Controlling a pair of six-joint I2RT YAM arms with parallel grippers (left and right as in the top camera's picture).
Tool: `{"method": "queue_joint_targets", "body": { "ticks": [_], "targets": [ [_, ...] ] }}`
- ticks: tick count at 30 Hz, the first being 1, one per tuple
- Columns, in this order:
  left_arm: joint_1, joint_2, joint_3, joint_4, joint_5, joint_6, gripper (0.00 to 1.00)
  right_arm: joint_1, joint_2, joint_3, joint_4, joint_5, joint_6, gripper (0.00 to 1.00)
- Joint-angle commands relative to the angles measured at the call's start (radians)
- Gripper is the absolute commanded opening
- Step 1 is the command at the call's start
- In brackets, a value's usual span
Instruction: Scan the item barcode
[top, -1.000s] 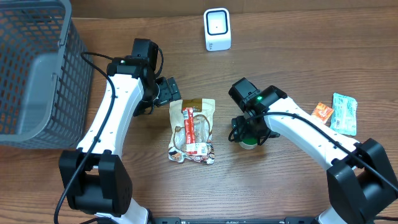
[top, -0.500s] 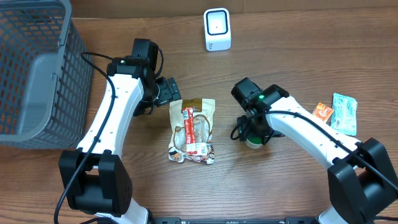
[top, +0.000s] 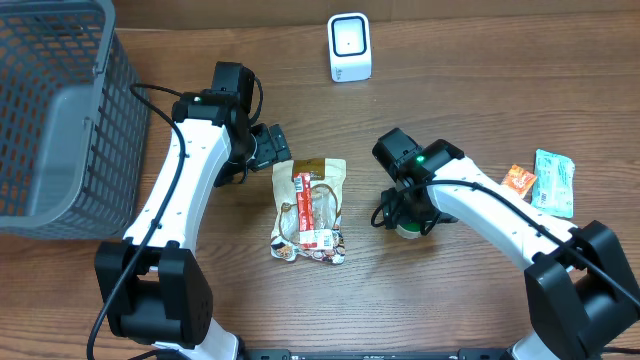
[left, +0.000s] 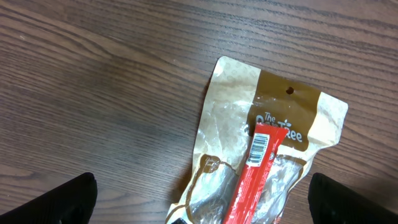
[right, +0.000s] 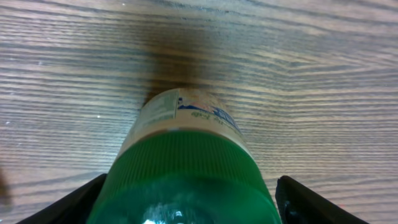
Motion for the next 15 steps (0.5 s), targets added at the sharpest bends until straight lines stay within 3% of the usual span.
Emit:
{"method": "queue_joint_targets", "body": {
  "ticks": [1, 4, 6, 9, 11, 15],
  "targets": [
    [-0.002, -0.023, 0.021, 0.001, 0.003, -0.006, 1.0, -0.006, 0.004, -0.035, 0.03, 0.004, 0.003, 0.83],
    [-0.002, -0.023, 0.021, 0.001, 0.003, -0.006, 1.0, -0.006, 0.004, -0.037, 0.041, 0.004, 0.003, 0.8],
    [-0.002, -0.023, 0.021, 0.001, 0.003, -0.006, 1.0, -0.008, 0.004, -0.037, 0.042, 0.003, 0.007, 0.72],
    [-0.002, -0.023, 0.021, 0.001, 0.003, -0.006, 1.0, -0.008, 0.004, -0.037, 0.035, 0.003, 0.15, 0.63],
    [-0.002, -0.023, 0.021, 0.001, 0.003, -0.006, 1.0, -0.008, 0.004, -0.037, 0.025, 0.0, 0.244, 0.62],
    [-0.002, -0.023, 0.021, 0.001, 0.003, -0.006, 1.0, -0.008, 0.004, -0.037, 0.026, -0.04, 0.269, 0.65]
  ]
}}
